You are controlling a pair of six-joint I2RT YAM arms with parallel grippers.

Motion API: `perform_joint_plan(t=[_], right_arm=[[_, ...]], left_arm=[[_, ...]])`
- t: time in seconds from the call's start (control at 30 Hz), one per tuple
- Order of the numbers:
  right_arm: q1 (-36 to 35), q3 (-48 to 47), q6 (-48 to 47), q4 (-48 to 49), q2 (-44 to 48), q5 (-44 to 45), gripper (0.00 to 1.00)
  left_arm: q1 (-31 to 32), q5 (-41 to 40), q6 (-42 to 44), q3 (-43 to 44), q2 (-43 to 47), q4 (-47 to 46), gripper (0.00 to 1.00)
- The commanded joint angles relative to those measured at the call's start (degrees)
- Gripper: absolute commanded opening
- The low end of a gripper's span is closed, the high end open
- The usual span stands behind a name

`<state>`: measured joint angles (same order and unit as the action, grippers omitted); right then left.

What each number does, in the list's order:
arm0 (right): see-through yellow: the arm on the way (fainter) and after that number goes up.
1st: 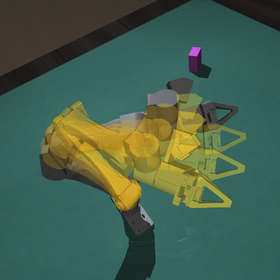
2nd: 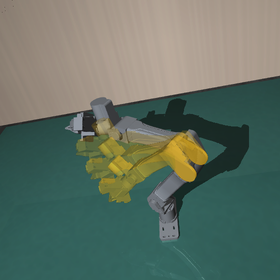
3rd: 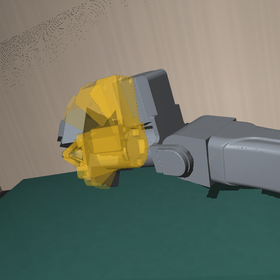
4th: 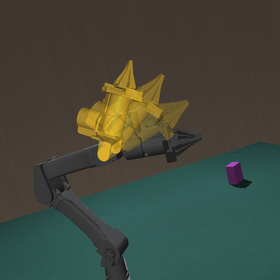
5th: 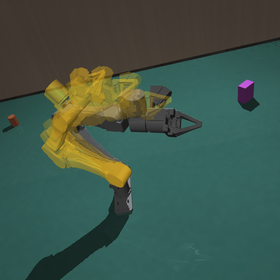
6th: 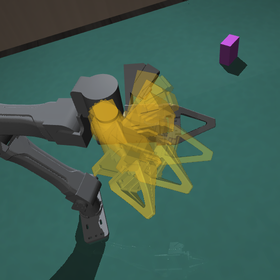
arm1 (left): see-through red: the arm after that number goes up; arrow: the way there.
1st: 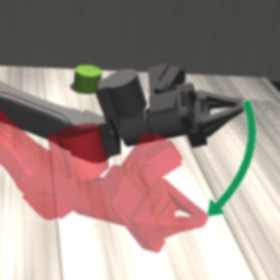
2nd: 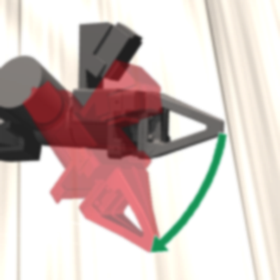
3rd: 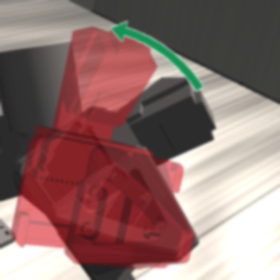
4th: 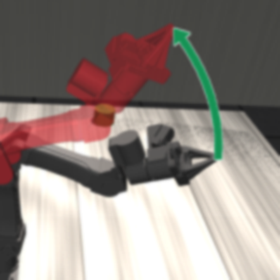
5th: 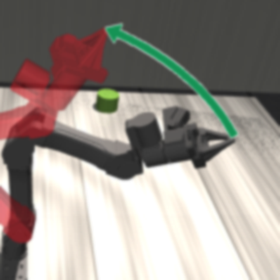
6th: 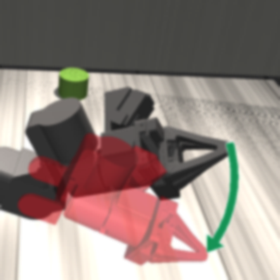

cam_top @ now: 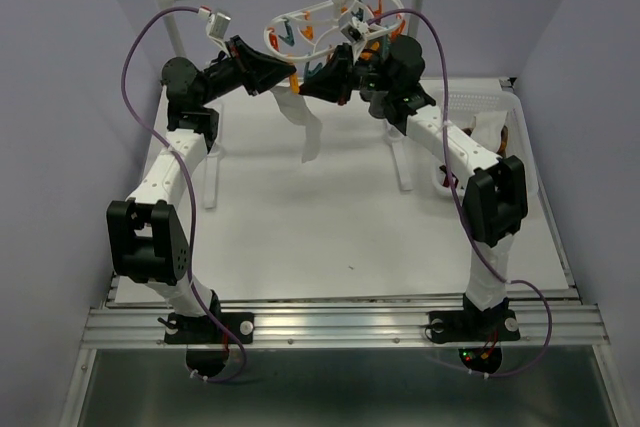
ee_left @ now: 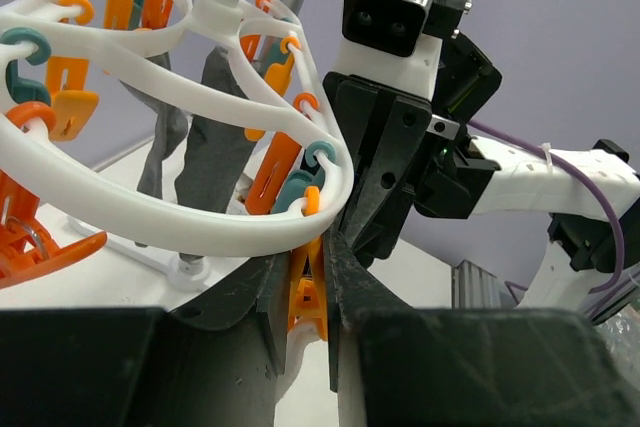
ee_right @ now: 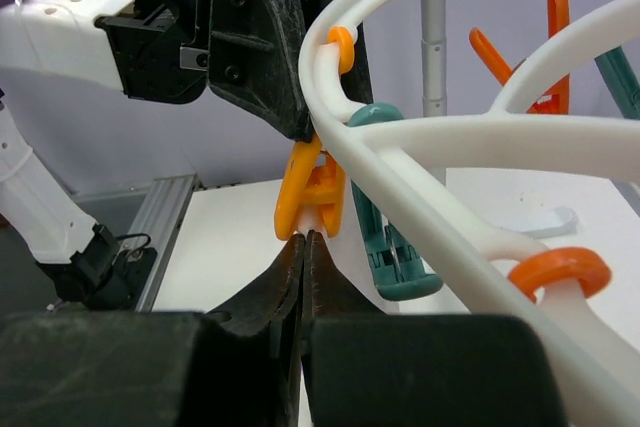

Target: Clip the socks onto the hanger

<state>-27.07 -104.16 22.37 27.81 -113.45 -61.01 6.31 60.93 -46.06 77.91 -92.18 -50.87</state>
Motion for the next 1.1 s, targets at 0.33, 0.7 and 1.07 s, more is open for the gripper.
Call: perform_joint_plan(t=[0.33, 0.7, 1.07], right_arm=[[2.37, 3.52, 10.14, 12.70, 4.11, -0.07, 0.01], [3.43, 4.05, 23.24, 26.49, 2.27, 0.37, 0.01], [3.43, 4.75, 32.31, 34.60, -0.46, 0.02, 0.01]], left_arm=[[0.11, 1.39, 4.14, 3.21, 2.01, 2.36, 0.00], [0.11, 1.13, 3.96, 3.65, 1.57, 2.36, 0.00], [0.11, -0.55, 0.19, 2.34, 1.57, -2.73, 0.00]])
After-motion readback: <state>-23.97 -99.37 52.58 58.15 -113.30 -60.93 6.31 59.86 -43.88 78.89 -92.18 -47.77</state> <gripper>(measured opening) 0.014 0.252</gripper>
